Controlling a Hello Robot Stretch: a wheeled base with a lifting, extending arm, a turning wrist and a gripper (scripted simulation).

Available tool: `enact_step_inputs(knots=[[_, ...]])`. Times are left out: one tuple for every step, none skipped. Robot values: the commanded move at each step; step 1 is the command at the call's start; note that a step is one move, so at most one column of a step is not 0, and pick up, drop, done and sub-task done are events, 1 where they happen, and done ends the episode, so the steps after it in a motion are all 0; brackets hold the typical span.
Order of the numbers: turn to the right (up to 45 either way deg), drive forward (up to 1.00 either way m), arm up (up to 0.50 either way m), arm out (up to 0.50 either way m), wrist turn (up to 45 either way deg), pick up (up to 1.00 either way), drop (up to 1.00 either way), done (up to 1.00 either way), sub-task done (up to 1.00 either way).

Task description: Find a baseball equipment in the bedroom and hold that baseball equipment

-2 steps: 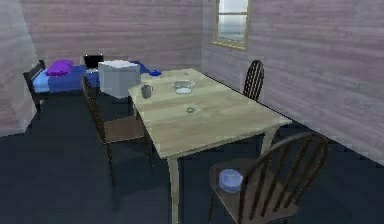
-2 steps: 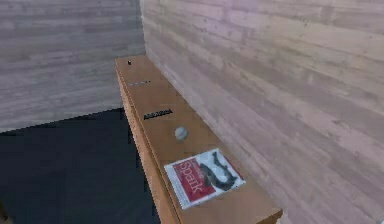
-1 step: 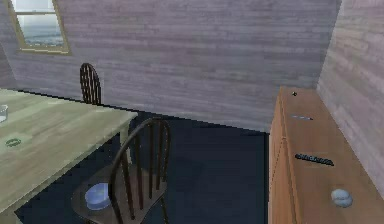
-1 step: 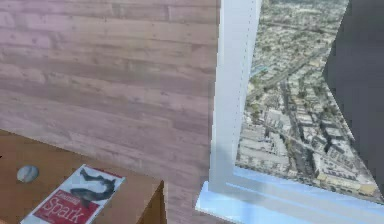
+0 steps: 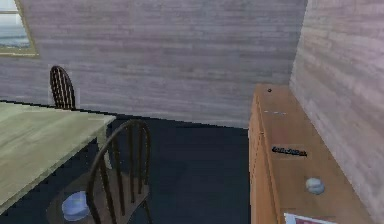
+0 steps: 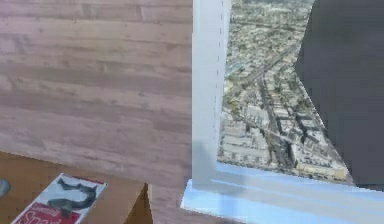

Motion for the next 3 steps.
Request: enact_step_inputs(knots=[[0.0, 0.60, 0.00, 0.00, 0.0, 0.00, 0.00, 0.00, 0.00], [-12.0, 0.00, 0.00, 0.00, 0.0, 0.00, 0.00, 0.00, 0.00], [0.0, 0.00, 0.50, 0.00, 0.0, 0.00, 0.00, 0.00, 0.00]])
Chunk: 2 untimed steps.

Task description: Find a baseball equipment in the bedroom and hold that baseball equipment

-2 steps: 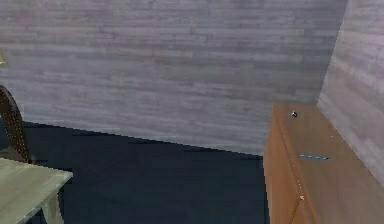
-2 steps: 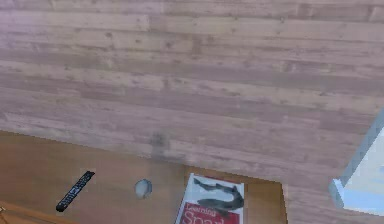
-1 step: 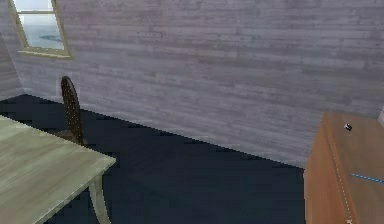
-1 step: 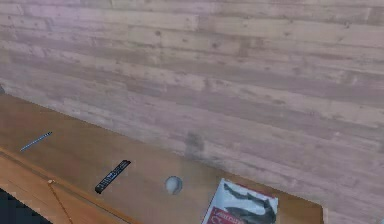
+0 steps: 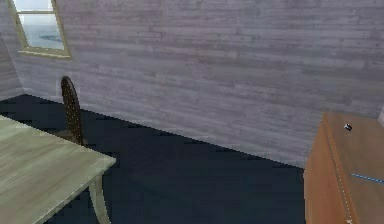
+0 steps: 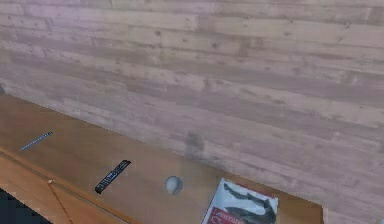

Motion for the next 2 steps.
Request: enact_step_inputs(knots=[[0.0, 0.00, 0.32, 0.00, 0.0, 0.00, 0.00, 0.00, 0.00], [0.0, 0.00, 0.00, 0.24, 0.0, 0.00, 0.00, 0.00, 0.00]])
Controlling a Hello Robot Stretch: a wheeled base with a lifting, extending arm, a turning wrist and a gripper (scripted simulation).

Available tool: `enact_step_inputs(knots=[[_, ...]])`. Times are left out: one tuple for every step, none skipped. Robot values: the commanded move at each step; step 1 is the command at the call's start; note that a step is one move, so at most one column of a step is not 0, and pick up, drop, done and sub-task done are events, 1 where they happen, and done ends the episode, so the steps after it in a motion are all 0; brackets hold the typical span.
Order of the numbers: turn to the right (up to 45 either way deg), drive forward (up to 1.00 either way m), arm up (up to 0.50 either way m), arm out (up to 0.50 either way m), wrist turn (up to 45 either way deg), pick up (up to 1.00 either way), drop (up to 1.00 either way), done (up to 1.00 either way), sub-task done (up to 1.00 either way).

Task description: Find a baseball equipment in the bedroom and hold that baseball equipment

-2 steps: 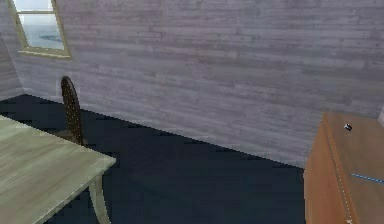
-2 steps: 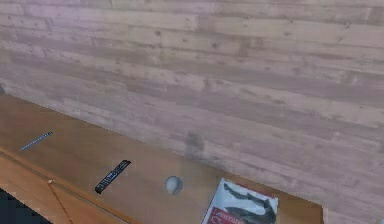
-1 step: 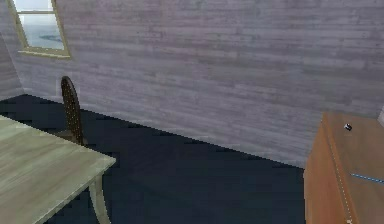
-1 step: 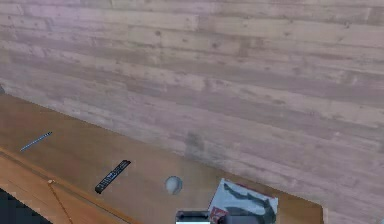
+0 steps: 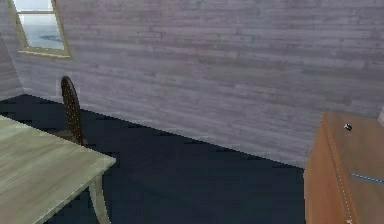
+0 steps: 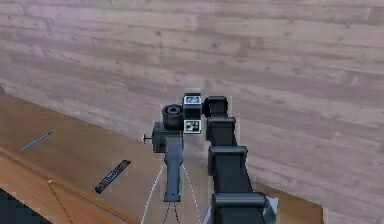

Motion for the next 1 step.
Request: enact_step_inputs(knots=[[0.0, 0.00, 0.00, 0.00, 45.0, 0.00, 0.00, 0.00, 0.00]])
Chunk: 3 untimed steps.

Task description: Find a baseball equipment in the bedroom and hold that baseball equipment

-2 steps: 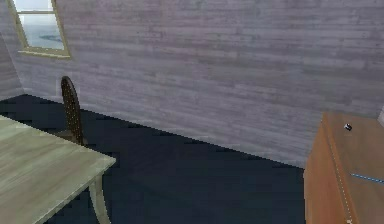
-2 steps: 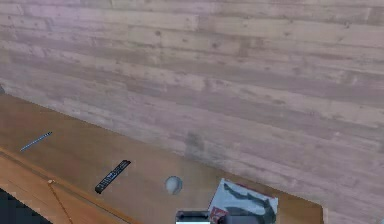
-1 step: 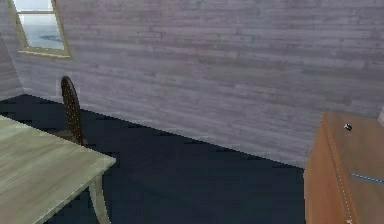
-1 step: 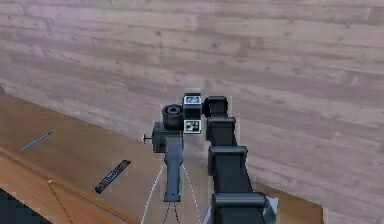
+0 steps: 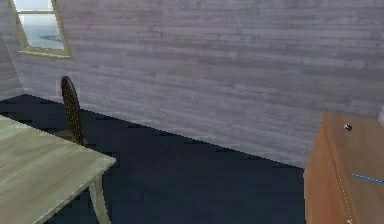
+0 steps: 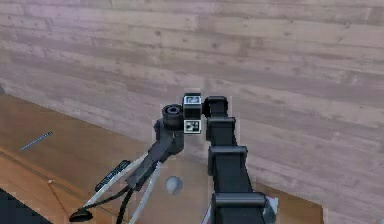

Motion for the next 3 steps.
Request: enact_step_inputs(knots=[[0.0, 0.00, 0.00, 0.00, 45.0, 0.00, 0.00, 0.00, 0.00], [0.0, 0.00, 0.00, 0.00, 45.0, 0.00, 0.00, 0.00, 0.00], [0.0, 0.00, 0.00, 0.00, 33.0, 0.00, 0.00, 0.00, 0.00]])
